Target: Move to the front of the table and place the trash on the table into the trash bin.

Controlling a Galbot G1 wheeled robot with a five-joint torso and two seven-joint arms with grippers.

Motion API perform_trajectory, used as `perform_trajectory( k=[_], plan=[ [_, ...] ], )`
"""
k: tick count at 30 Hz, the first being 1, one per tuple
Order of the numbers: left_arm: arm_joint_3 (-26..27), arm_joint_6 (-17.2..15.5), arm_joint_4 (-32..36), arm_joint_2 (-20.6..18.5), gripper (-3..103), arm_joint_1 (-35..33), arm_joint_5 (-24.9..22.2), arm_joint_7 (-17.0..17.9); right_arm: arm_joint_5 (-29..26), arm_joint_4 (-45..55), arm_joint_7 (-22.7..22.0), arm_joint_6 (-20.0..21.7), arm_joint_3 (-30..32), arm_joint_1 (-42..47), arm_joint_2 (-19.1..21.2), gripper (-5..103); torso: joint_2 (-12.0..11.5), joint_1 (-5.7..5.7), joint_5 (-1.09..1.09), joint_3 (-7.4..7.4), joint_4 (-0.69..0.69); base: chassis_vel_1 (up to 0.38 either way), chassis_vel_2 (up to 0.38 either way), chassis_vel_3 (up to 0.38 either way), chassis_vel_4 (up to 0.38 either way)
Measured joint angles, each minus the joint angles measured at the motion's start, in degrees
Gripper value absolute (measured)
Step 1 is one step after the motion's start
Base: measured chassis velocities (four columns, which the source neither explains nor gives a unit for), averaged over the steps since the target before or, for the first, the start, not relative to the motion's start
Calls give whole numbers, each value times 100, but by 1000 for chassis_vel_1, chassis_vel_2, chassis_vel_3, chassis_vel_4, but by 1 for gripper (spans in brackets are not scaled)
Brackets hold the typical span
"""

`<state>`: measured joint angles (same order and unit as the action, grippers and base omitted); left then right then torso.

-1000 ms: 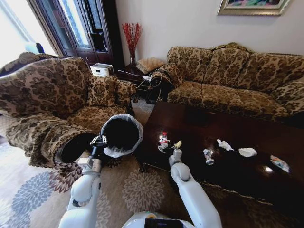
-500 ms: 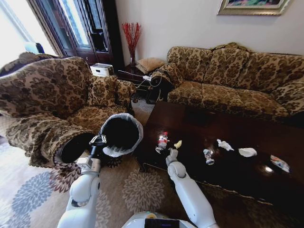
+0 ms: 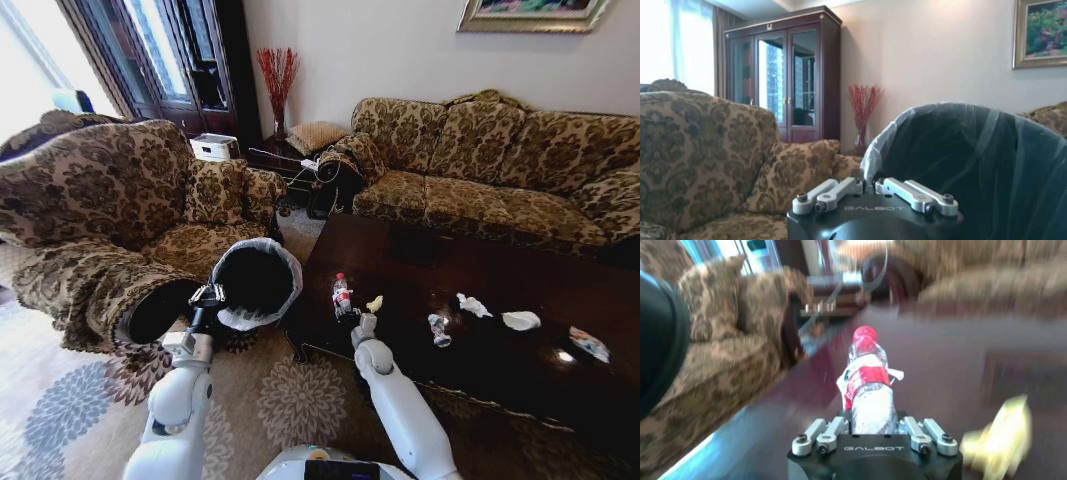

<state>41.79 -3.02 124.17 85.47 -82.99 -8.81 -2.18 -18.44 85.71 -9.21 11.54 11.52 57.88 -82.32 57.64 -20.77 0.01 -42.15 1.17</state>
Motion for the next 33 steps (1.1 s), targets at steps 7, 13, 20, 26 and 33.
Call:
perform_trajectory(
  k=[7,13,20,26,33],
  plan=[
    [-166,-680,56,-409,4,6,-147,-70,392,1349,-21,-269,116,-54,467,18,0,0,-2,0,0,0,0,0,0],
    [-290,-1507,394,-1194,4,278,-1063,60,35,2572,343,-622,-80,-497,1413,11,0,0,-2,0,-1,0,0,0,0],
    [-491,-2108,266,-2453,4,814,-2189,365,-1949,3299,475,-441,-1347,-2091,1955,11,1,0,-6,0,2,0,0,0,0],
    [-635,-2387,-144,-3263,4,1286,-2830,435,-2184,3297,730,-413,-2022,-2529,1861,11,1,-1,-2,0,1,0,0,0,0],
    [-1050,-2575,-739,-3867,4,2171,-3528,565,-1848,3210,1027,-496,-2555,-2405,1958,11,1,-1,0,0,-1,0,0,0,0]
  ],
)
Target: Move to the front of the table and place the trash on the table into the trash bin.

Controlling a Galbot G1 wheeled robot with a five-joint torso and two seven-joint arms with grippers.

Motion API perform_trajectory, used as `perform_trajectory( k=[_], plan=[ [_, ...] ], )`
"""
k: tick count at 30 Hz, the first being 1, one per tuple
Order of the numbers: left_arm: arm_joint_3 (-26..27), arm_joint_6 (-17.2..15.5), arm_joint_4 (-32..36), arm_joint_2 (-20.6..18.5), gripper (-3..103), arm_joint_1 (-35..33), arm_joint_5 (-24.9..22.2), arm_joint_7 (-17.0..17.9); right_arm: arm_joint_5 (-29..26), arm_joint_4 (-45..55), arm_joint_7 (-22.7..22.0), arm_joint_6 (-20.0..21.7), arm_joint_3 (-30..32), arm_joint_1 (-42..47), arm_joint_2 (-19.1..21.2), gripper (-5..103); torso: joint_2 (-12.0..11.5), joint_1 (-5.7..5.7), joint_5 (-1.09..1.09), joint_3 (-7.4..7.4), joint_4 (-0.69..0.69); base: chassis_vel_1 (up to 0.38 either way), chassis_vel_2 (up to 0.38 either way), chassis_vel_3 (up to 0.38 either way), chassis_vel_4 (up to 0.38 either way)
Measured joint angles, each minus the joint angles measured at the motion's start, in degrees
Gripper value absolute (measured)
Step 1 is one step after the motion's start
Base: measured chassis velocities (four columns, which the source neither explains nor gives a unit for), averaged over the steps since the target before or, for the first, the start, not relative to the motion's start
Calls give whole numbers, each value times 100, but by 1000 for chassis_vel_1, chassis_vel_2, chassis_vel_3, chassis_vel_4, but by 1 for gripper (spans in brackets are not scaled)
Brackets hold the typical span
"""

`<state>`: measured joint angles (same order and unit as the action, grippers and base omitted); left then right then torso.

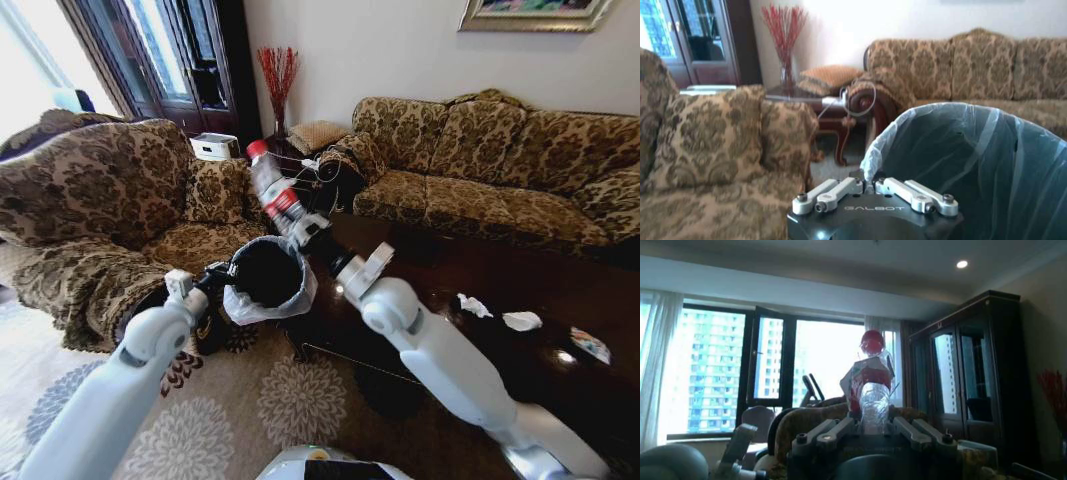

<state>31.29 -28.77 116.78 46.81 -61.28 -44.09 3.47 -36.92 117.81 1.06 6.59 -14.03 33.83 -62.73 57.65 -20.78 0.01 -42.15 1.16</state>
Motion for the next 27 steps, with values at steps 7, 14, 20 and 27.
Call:
perform_trajectory(
  k=[7,14,20,27],
  plan=[
    [7,-154,63,-83,4,147,-346,4,591,-230,-2,-68,-114,54,-48,21,0,0,-1,0,0,0,0,0,0],
    [192,-154,200,-56,4,-100,-355,-5,835,-419,-128,-63,-211,2,-172,48,0,2,-2,1,2,0,0,0,0],
    [239,-142,289,23,4,-132,-336,-7,851,-482,-217,-29,-229,16,-213,70,0,1,-1,1,1,0,0,0,0],
    [240,-126,315,70,4,-159,-313,-7,793,-391,-281,2,3,62,-164,91,0,1,-1,1,1,0,0,0,0]
  ],
)
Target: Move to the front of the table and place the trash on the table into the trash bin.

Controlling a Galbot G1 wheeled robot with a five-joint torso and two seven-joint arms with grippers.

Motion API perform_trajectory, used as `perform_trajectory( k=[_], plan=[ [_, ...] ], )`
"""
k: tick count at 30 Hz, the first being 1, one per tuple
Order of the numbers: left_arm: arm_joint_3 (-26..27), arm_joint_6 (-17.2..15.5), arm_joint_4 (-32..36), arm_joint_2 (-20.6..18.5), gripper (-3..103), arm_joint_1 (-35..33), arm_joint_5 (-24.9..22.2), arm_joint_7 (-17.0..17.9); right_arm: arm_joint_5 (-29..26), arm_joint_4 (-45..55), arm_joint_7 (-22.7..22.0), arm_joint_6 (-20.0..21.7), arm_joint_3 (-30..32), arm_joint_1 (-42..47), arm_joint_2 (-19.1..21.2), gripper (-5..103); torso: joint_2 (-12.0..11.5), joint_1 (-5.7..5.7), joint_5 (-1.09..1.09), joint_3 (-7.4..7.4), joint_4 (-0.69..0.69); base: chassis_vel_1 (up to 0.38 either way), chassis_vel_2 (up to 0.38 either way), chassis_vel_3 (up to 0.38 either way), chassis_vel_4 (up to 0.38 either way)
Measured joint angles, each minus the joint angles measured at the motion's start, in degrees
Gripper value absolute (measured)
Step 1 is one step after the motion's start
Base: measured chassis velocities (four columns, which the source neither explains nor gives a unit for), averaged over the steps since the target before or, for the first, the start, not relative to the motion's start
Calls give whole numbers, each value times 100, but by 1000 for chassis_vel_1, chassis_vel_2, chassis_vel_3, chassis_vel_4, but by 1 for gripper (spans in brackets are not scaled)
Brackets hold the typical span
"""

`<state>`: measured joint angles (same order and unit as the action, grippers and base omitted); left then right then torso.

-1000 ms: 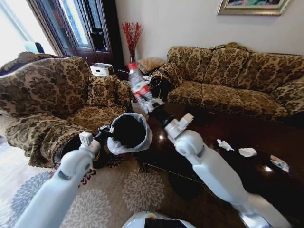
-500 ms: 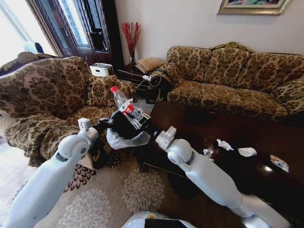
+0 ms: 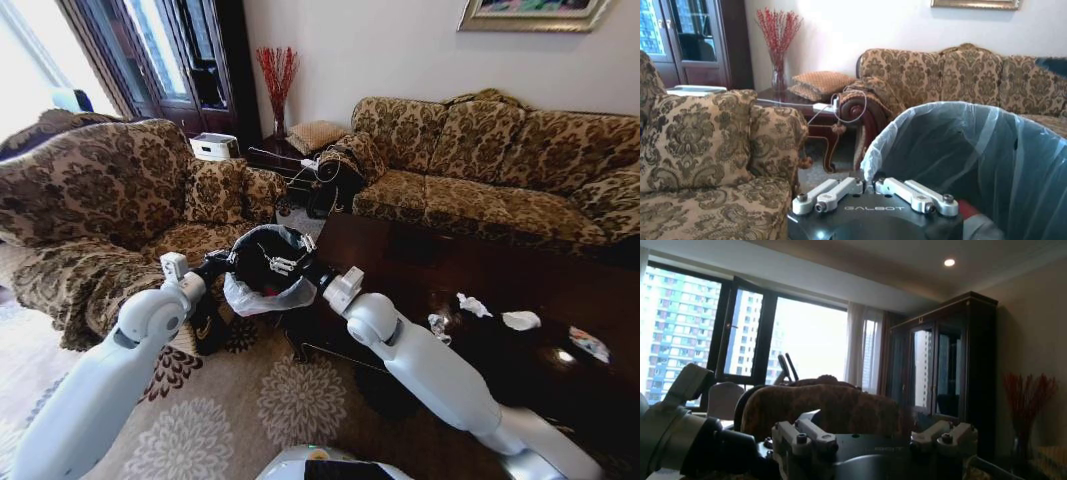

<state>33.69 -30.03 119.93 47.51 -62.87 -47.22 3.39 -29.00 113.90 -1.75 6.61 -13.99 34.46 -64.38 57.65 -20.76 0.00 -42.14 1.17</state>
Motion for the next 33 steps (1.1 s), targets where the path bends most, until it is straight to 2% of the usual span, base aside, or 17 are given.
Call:
perform_trajectory(
  k=[2,6,9,10,11,14,15,17,18,23,28,30,33],
  plan=[
    [27,1,17,58,4,-24,14,2,-38,22,-50,3,250,43,1,98,0,-1,0,0,0,0,0,0,0],
    [113,18,50,207,4,-127,130,17,-140,82,-247,95,642,117,16,100,0,0,1,0,-1,0,0,0,0],
    [248,221,48,539,4,-403,617,28,-252,3,-993,308,1088,300,197,100,0,0,-1,0,0,0,0,0,0],
    [248,221,48,539,4,-403,617,28,-252,3,-993,308,1088,300,197,100,0,0,-1,0,0,0,0,0,0],
    [311,408,40,781,4,-539,948,41,-331,-166,-1409,426,1245,493,253,100,0,0,-1,0,0,0,0,0,0],
    [369,663,77,1223,4,-759,1293,54,-402,-706,-1753,569,1607,985,188,100,0,0,0,0,0,0,0,0,0],
    [369,663,77,1223,4,-759,1293,54,-402,-706,-1753,569,1607,985,188,100,0,0,0,0,0,0,0,0,0],
    [407,878,165,1581,4,-943,1538,68,-285,-1446,-1746,538,1872,1392,-29,100,0,0,2,0,-2,0,0,0,0],
    [407,878,165,1581,4,-943,1538,68,-285,-1446,-1746,538,1872,1392,-29,100,0,0,2,0,-2,0,0,0,0],
    [406,1065,317,1955,4,-1182,1907,58,61,-2851,-1574,249,1962,1684,-509,100,0,0,-2,0,0,0,0,0,0],
    [379,1072,400,1982,4,-1201,1959,41,231,-3414,-1524,142,1916,1719,-894,100,0,0,0,0,0,0,0,0,0],
    [364,1057,434,1959,4,-1196,1975,34,237,-3606,-1634,144,1911,1670,-1111,100,0,0,0,0,0,0,0,0,0],
    [354,1045,463,1952,4,-1198,1976,31,237,-3683,-1795,180,1907,1622,-1222,97,0,0,-1,0,0,0,0,0,0]
  ],
)
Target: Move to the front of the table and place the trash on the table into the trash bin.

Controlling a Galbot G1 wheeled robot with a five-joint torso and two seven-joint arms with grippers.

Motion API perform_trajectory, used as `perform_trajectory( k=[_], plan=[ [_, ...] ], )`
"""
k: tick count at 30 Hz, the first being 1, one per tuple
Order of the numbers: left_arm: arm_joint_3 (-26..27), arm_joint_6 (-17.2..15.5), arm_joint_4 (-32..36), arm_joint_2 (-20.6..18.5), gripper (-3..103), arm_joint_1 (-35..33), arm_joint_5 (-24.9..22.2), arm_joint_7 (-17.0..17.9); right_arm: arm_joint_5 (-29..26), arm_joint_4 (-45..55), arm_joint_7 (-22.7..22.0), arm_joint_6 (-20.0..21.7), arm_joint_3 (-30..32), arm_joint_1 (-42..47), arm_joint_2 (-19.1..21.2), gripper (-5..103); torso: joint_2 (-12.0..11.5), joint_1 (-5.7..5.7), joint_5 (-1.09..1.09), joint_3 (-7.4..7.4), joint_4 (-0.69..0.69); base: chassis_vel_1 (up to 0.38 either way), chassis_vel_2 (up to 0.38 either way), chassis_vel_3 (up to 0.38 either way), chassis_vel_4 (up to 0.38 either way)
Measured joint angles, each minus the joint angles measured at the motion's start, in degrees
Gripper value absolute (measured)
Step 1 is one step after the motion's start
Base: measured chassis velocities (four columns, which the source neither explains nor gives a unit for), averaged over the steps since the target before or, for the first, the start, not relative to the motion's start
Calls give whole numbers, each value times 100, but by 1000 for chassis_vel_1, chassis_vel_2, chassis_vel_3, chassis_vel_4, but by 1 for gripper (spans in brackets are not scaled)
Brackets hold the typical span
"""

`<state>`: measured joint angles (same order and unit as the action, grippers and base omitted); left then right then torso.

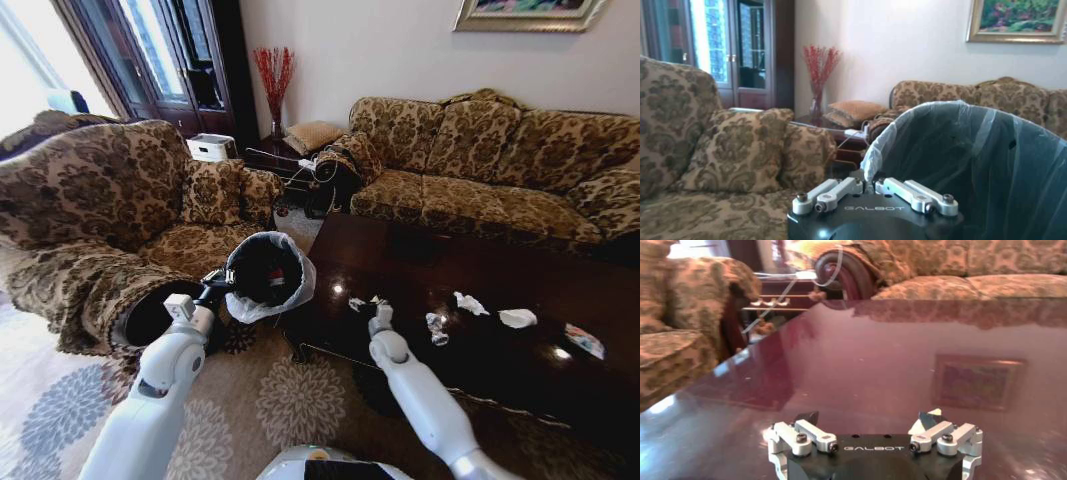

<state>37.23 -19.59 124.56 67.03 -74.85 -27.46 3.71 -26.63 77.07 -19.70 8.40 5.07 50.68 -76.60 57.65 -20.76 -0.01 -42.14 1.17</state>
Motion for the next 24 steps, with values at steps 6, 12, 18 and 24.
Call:
perform_trajectory(
  k=[6,12,18,24],
  plan=[
    [-14,-22,20,-5,4,-12,-23,-12,-2,-24,-274,46,-17,-37,-57,85,0,0,0,0,0,-66,-46,-62,-64],
    [-12,-24,32,-40,4,10,-55,-33,-19,81,-310,65,-31,48,-17,76,0,0,0,0,-1,-101,-91,-82,-99],
    [5,-24,63,-57,4,2,-75,-36,-57,31,-124,45,-44,60,-18,59,0,-1,0,-1,-4,-72,-71,-72,-80],
    [45,-24,132,-88,4,-20,-87,-36,-85,9,6,44,-61,50,-84,38,0,0,1,0,1,0,0,0,0]
  ],
)
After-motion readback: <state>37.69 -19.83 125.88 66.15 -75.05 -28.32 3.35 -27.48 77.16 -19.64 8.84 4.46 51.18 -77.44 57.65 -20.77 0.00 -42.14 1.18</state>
